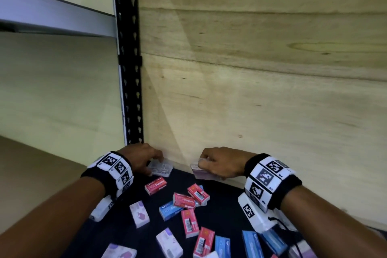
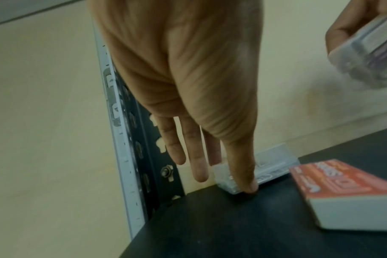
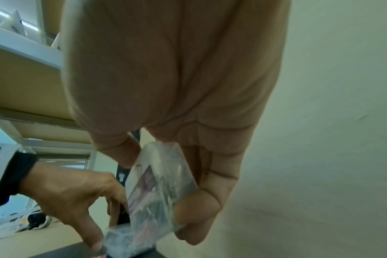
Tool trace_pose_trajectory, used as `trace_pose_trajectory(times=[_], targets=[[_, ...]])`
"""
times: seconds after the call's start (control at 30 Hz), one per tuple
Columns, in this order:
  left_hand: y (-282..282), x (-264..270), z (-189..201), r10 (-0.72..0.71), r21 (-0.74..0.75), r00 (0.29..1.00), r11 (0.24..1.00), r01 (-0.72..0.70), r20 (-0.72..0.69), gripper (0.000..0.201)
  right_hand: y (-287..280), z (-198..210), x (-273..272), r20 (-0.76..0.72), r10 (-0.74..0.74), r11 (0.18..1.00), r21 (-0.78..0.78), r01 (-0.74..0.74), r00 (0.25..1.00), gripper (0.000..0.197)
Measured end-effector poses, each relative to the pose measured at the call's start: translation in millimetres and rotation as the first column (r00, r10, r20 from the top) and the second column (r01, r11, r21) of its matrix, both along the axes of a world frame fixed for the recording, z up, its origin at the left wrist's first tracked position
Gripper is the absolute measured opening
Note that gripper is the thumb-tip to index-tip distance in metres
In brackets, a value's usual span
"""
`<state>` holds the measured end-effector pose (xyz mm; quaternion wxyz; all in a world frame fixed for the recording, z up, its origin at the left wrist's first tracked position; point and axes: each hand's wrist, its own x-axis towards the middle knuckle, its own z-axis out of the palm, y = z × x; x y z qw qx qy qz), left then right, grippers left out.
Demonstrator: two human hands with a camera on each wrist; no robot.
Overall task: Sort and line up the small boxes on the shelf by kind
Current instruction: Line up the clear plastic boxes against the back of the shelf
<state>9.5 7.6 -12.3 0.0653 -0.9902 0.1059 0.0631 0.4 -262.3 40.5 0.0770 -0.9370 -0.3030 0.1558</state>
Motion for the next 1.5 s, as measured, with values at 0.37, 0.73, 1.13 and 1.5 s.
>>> trace_pose_trajectory(times=[0.37,0.73,1.13,1.5], targets=[[17.7,-5.4,14.9,0.018,-0.14,0.984,0.989,-0.043,-0.175,0.037,28.2,-22.7,18.6,0.055,0.02,0.998,-0.056,-0.017,0.998,0.037],[28.5,4.9,5.7,0.111,-0.223,0.975,0.963,-0.153,-0.192,0.034,54.1,-41.3,32.0,0.103,0.033,0.994,-0.106,-0.022,0.994,0.033],[36.8,11.6,-3.1,0.043,-0.306,0.998,0.95,-0.053,-0.039,0.037,62.4,-43.7,34.4,0.194,0.026,0.999,-0.049,-0.017,0.981,0.032],[47.9,23.8,-15.8,0.025,-0.302,0.996,0.953,0.001,0.083,0.04,70.2,-44.3,36.0,0.286,0.082,0.996,-0.039,-0.074,0.955,0.034]])
